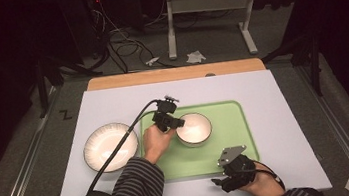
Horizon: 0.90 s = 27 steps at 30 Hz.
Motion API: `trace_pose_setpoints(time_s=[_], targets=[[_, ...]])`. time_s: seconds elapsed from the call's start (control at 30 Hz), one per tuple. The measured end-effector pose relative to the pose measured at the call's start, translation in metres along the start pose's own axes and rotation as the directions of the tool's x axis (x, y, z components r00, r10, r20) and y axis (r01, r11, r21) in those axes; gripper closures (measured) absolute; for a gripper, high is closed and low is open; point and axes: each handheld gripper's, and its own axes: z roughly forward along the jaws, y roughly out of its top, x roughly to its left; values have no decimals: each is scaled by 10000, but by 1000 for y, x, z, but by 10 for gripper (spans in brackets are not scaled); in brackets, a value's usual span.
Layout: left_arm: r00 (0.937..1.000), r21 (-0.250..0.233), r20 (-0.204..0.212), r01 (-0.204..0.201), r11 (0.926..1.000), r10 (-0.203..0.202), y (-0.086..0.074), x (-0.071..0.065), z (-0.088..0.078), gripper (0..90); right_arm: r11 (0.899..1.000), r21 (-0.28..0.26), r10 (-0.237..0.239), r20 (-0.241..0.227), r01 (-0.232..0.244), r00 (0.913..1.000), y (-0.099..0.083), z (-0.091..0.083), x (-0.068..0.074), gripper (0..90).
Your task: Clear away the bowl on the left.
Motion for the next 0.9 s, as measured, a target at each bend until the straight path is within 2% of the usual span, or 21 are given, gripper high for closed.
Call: trace_pose_setpoints(time_s=[0.1,0.2,0.37,0.57,0.83,0.9], targets=[[9999,-62,-99,-76,10000,75,0,-1,1,824,10000,-3,-49,6,49,10000,0,0,-1,321],[10000,-67,-36,39,10000,-39,0,1,1,821,10000,5,-23,20,23,10000,0,0,0,321],[10000,-26,-3,-8,10000,8,0,1,0,816,10000,17,-18,34,18,10000,0,-1,0,321],[9994,4,64,-351,9994,351,-1,-2,-7,687,10000,-1,-48,20,48,10000,0,0,0,321],[9982,-68,1,-604,9981,604,-1,-4,-19,610,10000,63,-51,-29,51,10000,0,0,0,321],[9980,-93,17,-625,9980,625,-1,-4,-22,605,9999,106,-37,97,36,9999,0,0,1,321]])
